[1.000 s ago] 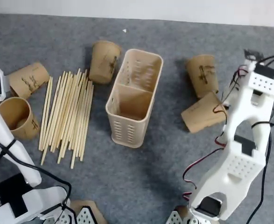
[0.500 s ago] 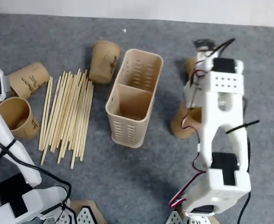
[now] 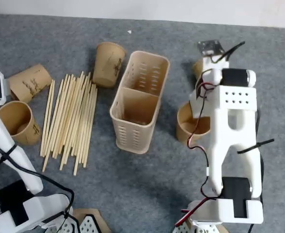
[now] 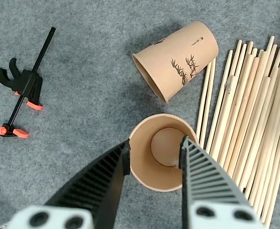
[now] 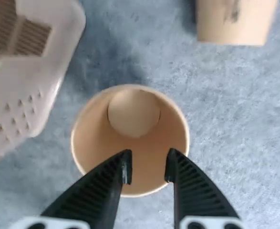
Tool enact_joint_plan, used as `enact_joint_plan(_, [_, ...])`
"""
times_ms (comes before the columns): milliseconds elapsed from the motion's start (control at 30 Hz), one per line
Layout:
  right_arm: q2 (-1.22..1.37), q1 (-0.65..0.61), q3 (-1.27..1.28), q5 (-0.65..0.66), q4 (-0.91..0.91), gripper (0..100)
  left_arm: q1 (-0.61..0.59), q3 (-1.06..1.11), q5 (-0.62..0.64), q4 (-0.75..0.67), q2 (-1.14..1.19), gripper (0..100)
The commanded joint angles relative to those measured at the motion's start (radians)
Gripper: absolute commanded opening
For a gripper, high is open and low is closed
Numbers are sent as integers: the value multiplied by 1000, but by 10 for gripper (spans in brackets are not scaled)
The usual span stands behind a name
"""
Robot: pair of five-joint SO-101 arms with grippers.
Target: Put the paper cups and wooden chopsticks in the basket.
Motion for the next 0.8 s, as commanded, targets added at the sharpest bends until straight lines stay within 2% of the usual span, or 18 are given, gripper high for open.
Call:
enact_joint_plan(0, [-47,51,110,55,-96,139,-28,-5,-6,-8,-4,197])
enact_joint_plan(133, [-47,108,216,55,-229,139,-33,-4,-6,-5,-4,197])
enact_joint_plan(233, [-54,113,255,55,-259,139,-31,12,-6,-8,-4,197])
enact_joint_plan(633, [-171,64,8,54,-44,142,-28,38,-6,-9,-4,197])
enact_joint_plan(767, [-171,68,-4,63,-39,142,-31,38,-6,-9,-4,197])
